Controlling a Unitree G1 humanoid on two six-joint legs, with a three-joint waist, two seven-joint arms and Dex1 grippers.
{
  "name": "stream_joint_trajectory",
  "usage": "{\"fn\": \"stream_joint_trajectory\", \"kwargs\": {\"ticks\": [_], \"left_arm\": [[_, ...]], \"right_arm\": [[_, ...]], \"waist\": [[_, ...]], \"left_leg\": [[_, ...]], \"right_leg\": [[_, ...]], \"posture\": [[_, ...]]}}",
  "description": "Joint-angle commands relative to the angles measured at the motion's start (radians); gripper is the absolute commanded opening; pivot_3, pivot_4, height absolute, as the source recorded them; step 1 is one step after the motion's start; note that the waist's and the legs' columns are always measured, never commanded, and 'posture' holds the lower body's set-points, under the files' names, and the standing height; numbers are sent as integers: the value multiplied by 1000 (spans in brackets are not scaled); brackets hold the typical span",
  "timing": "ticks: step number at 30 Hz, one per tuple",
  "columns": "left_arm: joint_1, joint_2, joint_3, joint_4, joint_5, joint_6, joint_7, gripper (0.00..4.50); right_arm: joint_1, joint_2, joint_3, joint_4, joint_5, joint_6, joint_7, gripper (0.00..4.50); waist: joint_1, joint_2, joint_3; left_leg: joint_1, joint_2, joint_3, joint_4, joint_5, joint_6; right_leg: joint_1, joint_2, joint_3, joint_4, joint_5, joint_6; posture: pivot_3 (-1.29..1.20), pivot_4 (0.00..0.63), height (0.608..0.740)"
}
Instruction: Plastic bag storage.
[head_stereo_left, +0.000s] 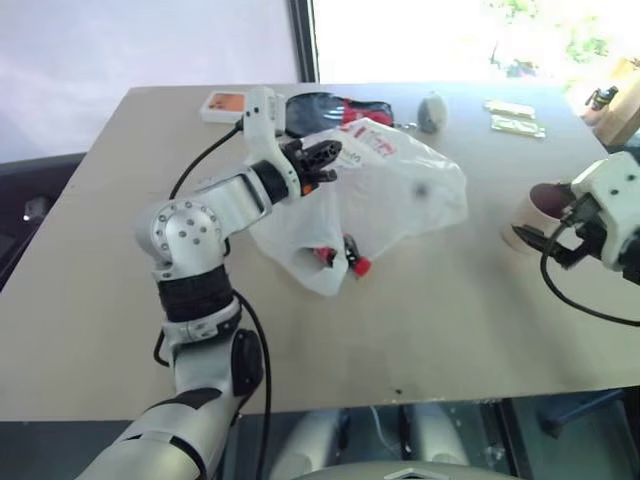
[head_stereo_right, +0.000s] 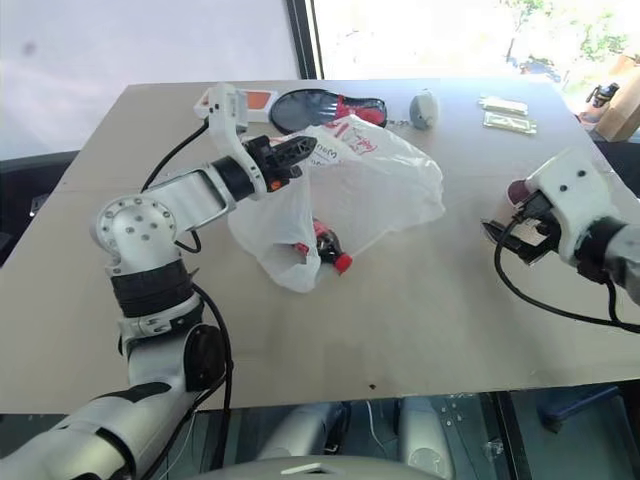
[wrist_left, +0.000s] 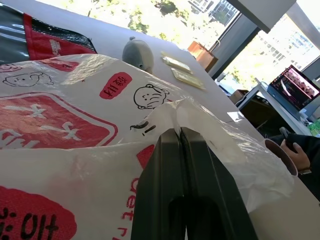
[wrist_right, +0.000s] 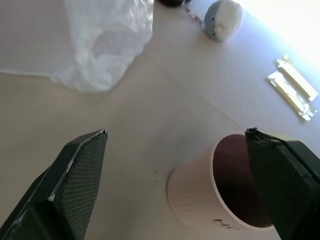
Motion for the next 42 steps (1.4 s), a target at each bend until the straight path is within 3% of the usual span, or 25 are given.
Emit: {"fn": "stream_joint_trajectory", "kwargs": {"ticks": [1,5,10,11,13,16,18,21,23,26,30,32,36,37,38,39,42], "left_arm": [[-7,15,14,-42,-18,-14,4,0],[10,21,19,-79,-24,-4,15,0],[24,17,26,-105,-30,0,33,0],[26,18,27,-108,-31,0,35,0],[27,20,33,-109,-35,1,40,0],[27,24,37,-107,-45,-2,41,0],[27,29,33,-110,-52,-5,34,0],[24,30,31,-111,-60,-6,37,0],[21,32,28,-119,-71,-2,34,0],[28,51,7,-143,-78,3,15,0],[33,66,2,-169,-107,10,9,0],[42,71,2,-185,-119,12,12,0],[53,77,-4,-199,-123,2,27,0],[55,77,-1,-198,-122,-2,34,0],[57,77,3,-195,-121,-6,40,0],[58,80,4,-191,-118,-10,41,0],[68,81,8,-187,-117,-20,53,0]], "right_arm": [[-107,-21,140,204,-115,-124,85,4461],[-177,-85,279,388,-253,-277,209,2761],[-202,-116,300,454,-306,-358,305,344],[-199,-119,285,445,-298,-354,322,55],[-179,-115,207,374,-206,-304,370,55],[-107,-53,10,110,148,-115,454,55],[-75,17,-52,-81,372,33,382,55],[-86,154,-12,-227,479,108,202,55],[-135,293,90,-251,439,105,68,55],[-253,464,310,-135,200,18,-85,55],[-353,648,423,99,24,-138,-174,55],[-466,765,486,387,-127,-342,-222,55],[-615,903,503,805,-225,-587,-158,55],[-631,910,498,854,-235,-619,-135,800],[-641,904,501,880,-256,-649,-115,1133],[-637,886,503,859,-271,-652,-95,1745],[-565,817,484,641,-260,-568,-43,3025]], "waist": [[3,0,0],[7,0,0],[11,0,0],[11,0,0],[11,0,0],[11,0,0],[7,0,0],[12,-2,0],[13,-3,0],[7,-2,-1],[9,-2,-1],[0,-2,-1],[-24,-2,-1],[-27,-2,-1],[-27,-2,-1],[-29,-2,-1],[-36,-2,-1]], "left_leg": [[0,0,0,0,0,0],[-2,0,0,-1,0,0],[-4,0,-2,-1,0,0],[-4,0,-3,-1,0,0],[-4,0,-3,-1,0,0],[-4,1,-4,-1,0,0],[-4,2,-4,-1,0,0],[-4,2,-6,-1,0,0],[-4,2,-7,0,0,0],[-3,1,-5,2,0,0],[-3,1,-6,2,0,0],[-3,1,-5,1,0,0],[-3,1,-6,1,0,0],[-3,1,-6,1,0,0],[-3,1,-7,0,0,0],[-3,1,-7,0,0,0],[-3,0,-7,0,0,0]], "right_leg": [[0,0,0,0,0,0],[-2,0,0,-1,0,0],[-1,0,-3,-4,0,0],[-1,0,-3,-4,0,0],[-1,0,-3,-4,0,0],[-2,0,-3,-4,0,0],[-1,2,-3,-6,0,0],[0,2,-5,-6,0,0],[2,1,-6,-7,2,-1],[2,1,-4,-7,4,0],[1,2,-5,-6,4,0],[1,3,-5,-7,4,0],[1,4,-6,-8,4,-1],[1,5,-7,-8,4,-1],[1,5,-9,-9,4,-1],[1,5,-10,-9,4,-1],[1,4,-12,-9,4,-1]], "posture": [[0,150,740],[0,150,740],[0,150,740],[0,150,740],[0,150,740],[0,150,740],[0,150,740],[0,150,740],[0,150,740],[0,150,740],[0,150,740],[0,150,740],[0,150,740],[0,150,740],[0,150,740],[0,150,740],[0,150,740]]}}
